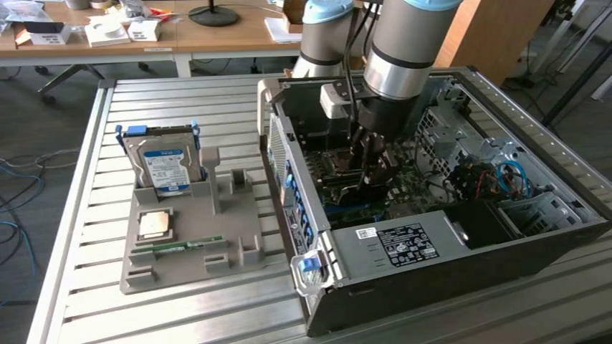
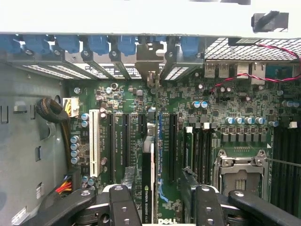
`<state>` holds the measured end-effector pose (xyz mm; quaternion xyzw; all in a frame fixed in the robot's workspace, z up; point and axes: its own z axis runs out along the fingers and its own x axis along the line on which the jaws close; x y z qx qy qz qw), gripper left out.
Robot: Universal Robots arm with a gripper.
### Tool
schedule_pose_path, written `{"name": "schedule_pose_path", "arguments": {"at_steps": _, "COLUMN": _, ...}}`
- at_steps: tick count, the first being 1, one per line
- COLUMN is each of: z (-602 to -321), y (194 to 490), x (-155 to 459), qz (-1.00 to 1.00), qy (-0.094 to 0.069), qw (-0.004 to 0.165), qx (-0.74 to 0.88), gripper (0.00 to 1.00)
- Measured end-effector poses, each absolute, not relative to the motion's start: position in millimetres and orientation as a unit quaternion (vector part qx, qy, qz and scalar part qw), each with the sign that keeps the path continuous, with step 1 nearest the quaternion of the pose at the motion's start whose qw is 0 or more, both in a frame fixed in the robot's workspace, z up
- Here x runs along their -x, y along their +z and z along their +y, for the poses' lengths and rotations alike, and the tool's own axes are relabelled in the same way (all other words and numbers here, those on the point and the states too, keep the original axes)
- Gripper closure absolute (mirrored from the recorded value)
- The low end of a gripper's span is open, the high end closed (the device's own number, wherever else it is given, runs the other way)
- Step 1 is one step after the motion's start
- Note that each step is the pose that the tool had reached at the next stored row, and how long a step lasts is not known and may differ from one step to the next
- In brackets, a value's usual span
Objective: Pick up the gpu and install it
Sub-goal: 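Insert the gpu into the slot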
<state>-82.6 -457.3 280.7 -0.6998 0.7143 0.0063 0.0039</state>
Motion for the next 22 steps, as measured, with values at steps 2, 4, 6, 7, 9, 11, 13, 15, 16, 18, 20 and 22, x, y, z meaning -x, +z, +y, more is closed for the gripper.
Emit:
{"name": "schedule_pose_path", "arguments": {"at_steps": 2, "z": -457, "y": 281, "x": 83, "qz": 0.714, "qy": 0.006, "qw": 0.004, "qx": 0.700, "gripper": 0.49}}
{"name": "schedule_pose_path", "arguments": {"at_steps": 4, "z": -457, "y": 282, "x": 83, "qz": 0.714, "qy": 0.006, "qw": 0.004, "qx": 0.700, "gripper": 0.49}}
{"name": "schedule_pose_path", "arguments": {"at_steps": 6, "z": -457, "y": 283, "x": 83, "qz": 0.714, "qy": 0.006, "qw": 0.004, "qx": 0.700, "gripper": 0.49}}
{"name": "schedule_pose_path", "arguments": {"at_steps": 7, "z": -457, "y": 284, "x": 83, "qz": 0.714, "qy": 0.006, "qw": 0.004, "qx": 0.700, "gripper": 0.49}}
{"name": "schedule_pose_path", "arguments": {"at_steps": 9, "z": -456, "y": 286, "x": 83, "qz": 0.714, "qy": 0.006, "qw": 0.004, "qx": 0.700, "gripper": 0.49}}
{"name": "schedule_pose_path", "arguments": {"at_steps": 11, "z": -456, "y": 288, "x": 82, "qz": 0.714, "qy": 0.006, "qw": 0.004, "qx": 0.700, "gripper": 0.49}}
{"name": "schedule_pose_path", "arguments": {"at_steps": 13, "z": -456, "y": 289, "x": 82, "qz": 0.714, "qy": 0.006, "qw": 0.004, "qx": 0.700, "gripper": 0.49}}
{"name": "schedule_pose_path", "arguments": {"at_steps": 15, "z": -456, "y": 291, "x": 82, "qz": 0.714, "qy": 0.006, "qw": 0.004, "qx": 0.700, "gripper": 0.49}}
{"name": "schedule_pose_path", "arguments": {"at_steps": 16, "z": -456, "y": 291, "x": 82, "qz": 0.714, "qy": 0.006, "qw": 0.004, "qx": 0.700, "gripper": 0.49}}
{"name": "schedule_pose_path", "arguments": {"at_steps": 18, "z": -456, "y": 292, "x": 82, "qz": 0.714, "qy": 0.006, "qw": 0.004, "qx": 0.700, "gripper": 0.49}}
{"name": "schedule_pose_path", "arguments": {"at_steps": 20, "z": -456, "y": 292, "x": 82, "qz": 0.714, "qy": 0.006, "qw": 0.004, "qx": 0.700, "gripper": 0.49}}
{"name": "schedule_pose_path", "arguments": {"at_steps": 22, "z": -456, "y": 293, "x": 82, "qz": 0.714, "qy": 0.006, "qw": 0.004, "qx": 0.700, "gripper": 0.49}}
